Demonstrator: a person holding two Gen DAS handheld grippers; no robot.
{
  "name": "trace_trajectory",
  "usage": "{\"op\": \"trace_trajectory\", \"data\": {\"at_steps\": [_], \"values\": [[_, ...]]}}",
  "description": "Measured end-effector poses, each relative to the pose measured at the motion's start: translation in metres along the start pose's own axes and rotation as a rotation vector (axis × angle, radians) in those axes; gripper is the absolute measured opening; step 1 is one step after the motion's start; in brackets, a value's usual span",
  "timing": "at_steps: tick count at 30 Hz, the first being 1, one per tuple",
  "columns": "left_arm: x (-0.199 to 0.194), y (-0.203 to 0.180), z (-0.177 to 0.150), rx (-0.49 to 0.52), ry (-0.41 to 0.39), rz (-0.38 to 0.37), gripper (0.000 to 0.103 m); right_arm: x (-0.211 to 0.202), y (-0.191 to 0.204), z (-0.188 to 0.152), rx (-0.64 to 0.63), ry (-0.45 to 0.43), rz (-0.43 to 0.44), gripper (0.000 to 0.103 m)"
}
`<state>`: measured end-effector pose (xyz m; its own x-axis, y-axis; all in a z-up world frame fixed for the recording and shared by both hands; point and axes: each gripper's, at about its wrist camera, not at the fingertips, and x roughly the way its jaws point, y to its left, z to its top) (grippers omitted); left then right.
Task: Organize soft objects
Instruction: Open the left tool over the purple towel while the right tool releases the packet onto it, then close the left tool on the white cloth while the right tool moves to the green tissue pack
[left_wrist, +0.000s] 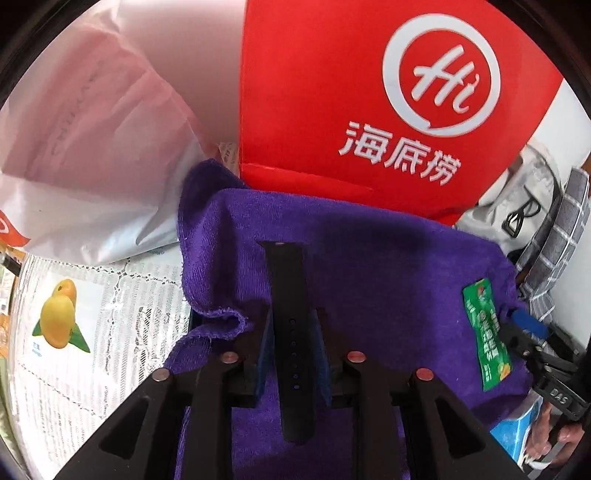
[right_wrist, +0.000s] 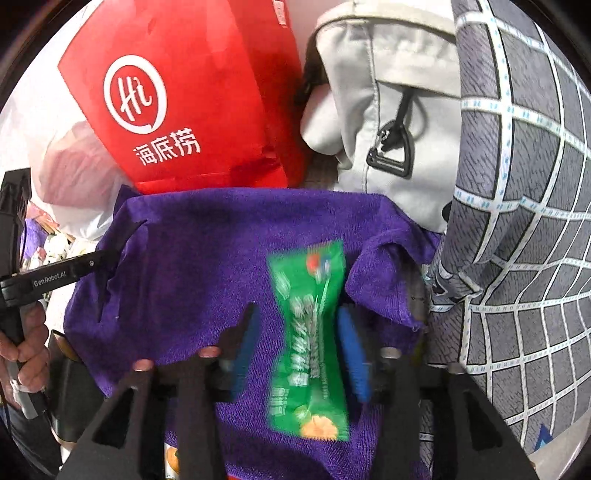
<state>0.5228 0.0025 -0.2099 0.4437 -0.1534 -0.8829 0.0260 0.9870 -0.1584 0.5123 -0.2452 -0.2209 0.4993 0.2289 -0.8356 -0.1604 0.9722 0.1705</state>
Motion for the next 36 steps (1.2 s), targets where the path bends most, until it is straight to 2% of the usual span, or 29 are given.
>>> {"op": "trace_trajectory", "data": {"at_steps": [1, 3, 11, 15, 17, 21, 26, 31, 36], "values": [[-0.002, 0.000, 0.001, -0.011, -0.010, -0.001, 0.031, -0.001, 0.004, 0.001, -0.010, -0.010, -0.006, 0.069], [-0.005, -0.001, 0.002, -0.005, -0.020, -0.006, 0.046, -0.008, 0.006, 0.001, -0.020, -0.039, -0.021, 0.076], [-0.041, -0.001, -0.003, 0.000, -0.069, -0.006, 0.049, -0.039, 0.012, -0.005, 0.002, -0.105, -0.026, 0.078], [-0.072, -0.004, -0.011, 0.011, -0.111, -0.022, 0.051, -0.063, 0.018, -0.021, 0.015, -0.117, -0.015, 0.078], [-0.083, -0.007, -0.019, 0.029, -0.104, -0.016, 0.051, -0.077, 0.021, -0.033, 0.005, -0.109, -0.019, 0.078], [-0.111, -0.015, -0.044, 0.082, -0.130, 0.000, 0.051, -0.107, 0.035, -0.064, -0.016, -0.103, -0.010, 0.078], [-0.134, -0.011, -0.079, 0.096, -0.134, 0.031, 0.051, -0.139, 0.058, -0.111, -0.040, -0.119, 0.015, 0.078], [-0.152, 0.005, -0.126, 0.076, -0.104, 0.021, 0.051, -0.155, 0.074, -0.158, -0.080, -0.112, -0.008, 0.061], [-0.175, 0.025, -0.170, 0.036, -0.109, 0.008, 0.051, -0.161, 0.082, -0.197, -0.093, -0.099, 0.007, 0.061]]}}
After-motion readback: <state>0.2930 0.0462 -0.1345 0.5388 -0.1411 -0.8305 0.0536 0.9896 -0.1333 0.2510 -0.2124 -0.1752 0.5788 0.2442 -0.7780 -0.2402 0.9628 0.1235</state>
